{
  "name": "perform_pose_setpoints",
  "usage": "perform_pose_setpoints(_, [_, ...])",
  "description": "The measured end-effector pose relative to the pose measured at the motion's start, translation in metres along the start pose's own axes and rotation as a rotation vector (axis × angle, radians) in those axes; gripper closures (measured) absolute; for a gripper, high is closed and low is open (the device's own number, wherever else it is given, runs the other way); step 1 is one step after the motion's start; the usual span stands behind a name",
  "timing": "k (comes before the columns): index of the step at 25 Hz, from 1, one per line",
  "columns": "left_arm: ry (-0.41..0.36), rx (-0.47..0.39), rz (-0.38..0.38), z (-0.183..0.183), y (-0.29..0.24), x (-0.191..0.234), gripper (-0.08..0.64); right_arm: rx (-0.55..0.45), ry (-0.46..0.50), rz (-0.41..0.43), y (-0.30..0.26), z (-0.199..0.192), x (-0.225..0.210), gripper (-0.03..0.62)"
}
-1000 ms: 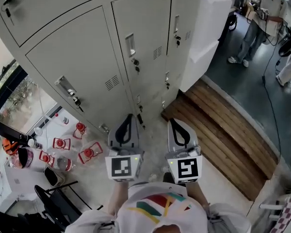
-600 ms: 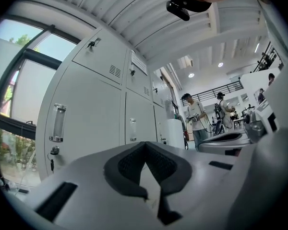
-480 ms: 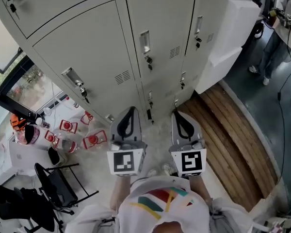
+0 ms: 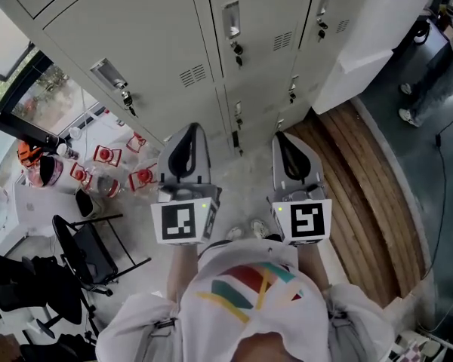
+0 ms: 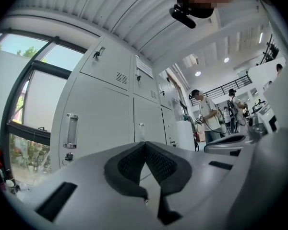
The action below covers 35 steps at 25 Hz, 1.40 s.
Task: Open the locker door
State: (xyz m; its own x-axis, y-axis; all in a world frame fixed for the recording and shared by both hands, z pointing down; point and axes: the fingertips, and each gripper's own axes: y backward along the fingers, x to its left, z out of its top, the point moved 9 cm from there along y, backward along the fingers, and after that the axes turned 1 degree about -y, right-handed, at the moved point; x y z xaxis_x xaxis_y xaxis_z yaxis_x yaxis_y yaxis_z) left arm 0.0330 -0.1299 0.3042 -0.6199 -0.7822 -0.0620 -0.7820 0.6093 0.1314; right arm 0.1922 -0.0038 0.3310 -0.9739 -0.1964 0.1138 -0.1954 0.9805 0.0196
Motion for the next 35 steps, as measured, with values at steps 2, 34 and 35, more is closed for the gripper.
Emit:
perform_pose_setpoints(2, [-0.006, -0.004, 0.02, 0.001, 0.004, 0.005, 0.545, -0.009, -0.012, 0.029, -0.005, -0.002, 0.002, 0.589])
perform_pose_setpoints(34, [-0.064, 0.051, 0.455, -0.003, 0.113, 0.111, 0.545, -0.112, 0.002, 0.723, -0.234, 0.101, 0.186, 0.35])
perform_pose_setpoints(35, [-0.063, 0.054, 0.462, -0.004, 0.116, 0.112, 0.545, -0.1, 0.0, 0.725, -0.238, 0.101, 0.19, 0.35])
